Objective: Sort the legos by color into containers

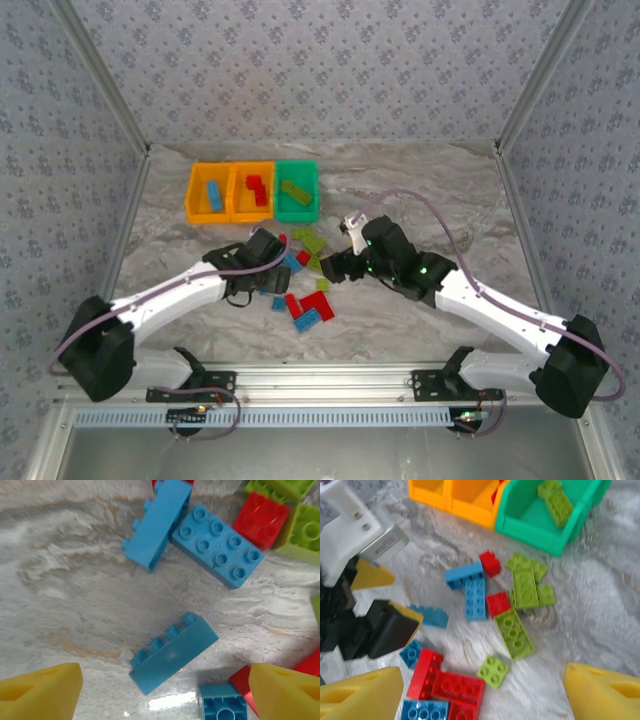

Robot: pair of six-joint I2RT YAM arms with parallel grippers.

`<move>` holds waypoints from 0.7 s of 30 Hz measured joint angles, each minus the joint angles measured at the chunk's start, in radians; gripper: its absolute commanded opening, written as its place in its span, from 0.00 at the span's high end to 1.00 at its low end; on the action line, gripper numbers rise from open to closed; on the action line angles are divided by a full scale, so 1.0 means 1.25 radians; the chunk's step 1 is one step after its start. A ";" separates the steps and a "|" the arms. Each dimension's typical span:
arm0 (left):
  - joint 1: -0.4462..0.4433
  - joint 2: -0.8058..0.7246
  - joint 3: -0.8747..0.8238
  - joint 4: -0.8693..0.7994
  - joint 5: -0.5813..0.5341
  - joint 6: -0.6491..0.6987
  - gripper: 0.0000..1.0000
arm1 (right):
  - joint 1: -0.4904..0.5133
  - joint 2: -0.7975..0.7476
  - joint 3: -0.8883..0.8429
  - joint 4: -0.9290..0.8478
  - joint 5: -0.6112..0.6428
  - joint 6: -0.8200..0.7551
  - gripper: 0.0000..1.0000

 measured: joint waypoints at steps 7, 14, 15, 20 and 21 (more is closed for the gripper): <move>0.027 0.094 -0.009 0.034 0.044 0.052 0.39 | -0.001 -0.033 -0.026 0.037 -0.010 0.045 0.14; 0.063 0.155 -0.009 0.053 0.094 0.085 0.60 | -0.001 -0.028 -0.026 0.054 -0.022 0.072 0.13; 0.063 0.163 -0.008 0.056 0.101 0.085 0.62 | -0.001 -0.024 -0.026 0.056 -0.024 0.077 0.13; 0.066 0.173 -0.008 0.069 0.111 0.086 0.75 | -0.001 0.010 -0.026 0.057 -0.066 0.089 0.16; 0.066 0.173 -0.008 0.073 0.111 0.087 0.78 | -0.001 0.019 -0.026 0.058 -0.078 0.089 0.16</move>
